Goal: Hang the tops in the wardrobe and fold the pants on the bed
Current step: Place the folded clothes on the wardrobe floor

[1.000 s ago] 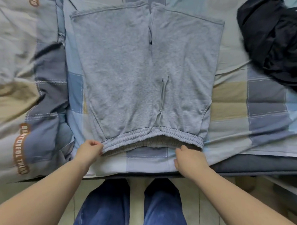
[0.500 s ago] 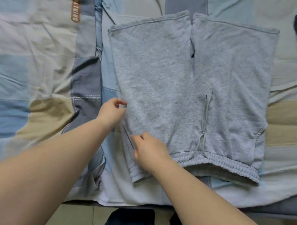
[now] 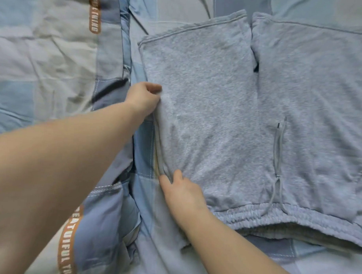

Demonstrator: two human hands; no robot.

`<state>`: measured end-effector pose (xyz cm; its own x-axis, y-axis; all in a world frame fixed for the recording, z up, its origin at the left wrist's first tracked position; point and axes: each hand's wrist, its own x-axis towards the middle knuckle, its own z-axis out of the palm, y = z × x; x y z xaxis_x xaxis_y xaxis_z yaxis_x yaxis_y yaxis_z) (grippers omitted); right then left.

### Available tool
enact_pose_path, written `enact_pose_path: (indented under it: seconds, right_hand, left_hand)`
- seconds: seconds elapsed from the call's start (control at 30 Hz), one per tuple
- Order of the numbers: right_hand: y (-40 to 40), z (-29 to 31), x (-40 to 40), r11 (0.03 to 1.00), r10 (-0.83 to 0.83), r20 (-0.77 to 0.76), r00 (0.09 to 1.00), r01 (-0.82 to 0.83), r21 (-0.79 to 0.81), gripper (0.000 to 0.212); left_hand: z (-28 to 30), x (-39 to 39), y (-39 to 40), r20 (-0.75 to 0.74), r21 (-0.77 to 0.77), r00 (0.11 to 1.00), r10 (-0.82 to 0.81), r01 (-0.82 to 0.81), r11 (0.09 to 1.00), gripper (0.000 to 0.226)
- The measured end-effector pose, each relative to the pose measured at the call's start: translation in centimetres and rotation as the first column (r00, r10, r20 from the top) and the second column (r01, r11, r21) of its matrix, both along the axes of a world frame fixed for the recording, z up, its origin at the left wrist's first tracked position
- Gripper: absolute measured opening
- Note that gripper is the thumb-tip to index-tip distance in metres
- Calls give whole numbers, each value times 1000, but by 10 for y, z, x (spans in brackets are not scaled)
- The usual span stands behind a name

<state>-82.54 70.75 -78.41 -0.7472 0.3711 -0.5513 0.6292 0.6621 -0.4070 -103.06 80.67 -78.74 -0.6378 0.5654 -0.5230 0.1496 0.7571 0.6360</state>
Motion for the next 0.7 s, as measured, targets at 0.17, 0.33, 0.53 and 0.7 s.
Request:
enact_pose_path:
  seconds: [0.17, 0.33, 0.53, 0.7]
  right_hand:
    - [15, 9, 19, 988, 119, -24, 993, -121, -96, 32]
    - [25, 25, 32, 987, -84, -96, 992, 69, -148, 35]
    - [44, 32, 60, 807, -523, -42, 852, 479, -345, 9]
    - [74, 43, 118, 727, -598, -38, 801, 521, -448, 36]
  left_hand:
    - [23, -14, 17, 177, -32, 983, 45, -40, 999, 50]
    - [46, 0, 43, -1, 44, 998, -55, 55, 998, 39]
    - [68, 37, 81, -166, 78, 983, -76, 89, 993, 48]
    - [86, 79, 128, -160, 69, 979, -129, 141, 988, 41]
